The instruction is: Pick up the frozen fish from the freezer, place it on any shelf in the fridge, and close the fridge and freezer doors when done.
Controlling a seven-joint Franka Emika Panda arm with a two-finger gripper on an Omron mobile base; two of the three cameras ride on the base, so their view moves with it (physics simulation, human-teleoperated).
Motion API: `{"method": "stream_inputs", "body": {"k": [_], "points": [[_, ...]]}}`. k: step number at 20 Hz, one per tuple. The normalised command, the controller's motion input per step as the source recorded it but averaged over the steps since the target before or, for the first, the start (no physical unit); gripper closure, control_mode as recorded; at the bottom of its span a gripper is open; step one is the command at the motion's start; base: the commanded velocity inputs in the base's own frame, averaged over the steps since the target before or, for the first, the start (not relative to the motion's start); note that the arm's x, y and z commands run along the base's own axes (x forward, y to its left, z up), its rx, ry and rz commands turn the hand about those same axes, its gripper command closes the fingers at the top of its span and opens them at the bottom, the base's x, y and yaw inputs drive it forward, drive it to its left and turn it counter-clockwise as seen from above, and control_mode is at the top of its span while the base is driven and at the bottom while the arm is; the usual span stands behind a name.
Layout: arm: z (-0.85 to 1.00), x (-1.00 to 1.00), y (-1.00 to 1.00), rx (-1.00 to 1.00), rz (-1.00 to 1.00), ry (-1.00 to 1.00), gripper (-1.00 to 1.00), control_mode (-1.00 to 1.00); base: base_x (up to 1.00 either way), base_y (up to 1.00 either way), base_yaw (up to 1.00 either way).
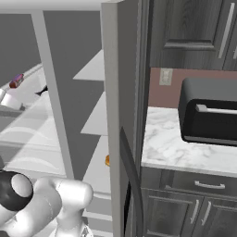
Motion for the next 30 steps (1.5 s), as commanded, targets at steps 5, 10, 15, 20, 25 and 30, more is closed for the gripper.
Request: {"method": "stream_inputs", "body": {"k": [5, 10, 15, 20, 25, 30], "points": [[-0.44, -1.00, -0.90, 0.08, 0.00, 0.03, -1.00, -1.00, 0.00, 0.00, 0.00], [-0.27, -1.00, -1.00, 0.06, 0.00, 0.01, -1.00, -1.00, 0.00, 0.00, 0.00], [-0.02, -0.84, -1.00, 0.05, 0.05, 0.15, -1.00, -1.00, 0.00, 0.00, 0.00], [0.02, -0.39, -1.00, 0.03, 0.16, 0.23, -1.00, -1.00, 0.00, 0.00, 0.00], [0.29, 0.00, -0.77, 0.07, 0.08, 0.43, -1.00, -1.00, 0.00, 0.00, 0.00], [0.01, -0.03, -0.01, 0.00, 0.00, 0.04, -1.00, -1.00, 0.00, 0.00, 0.00]]}}
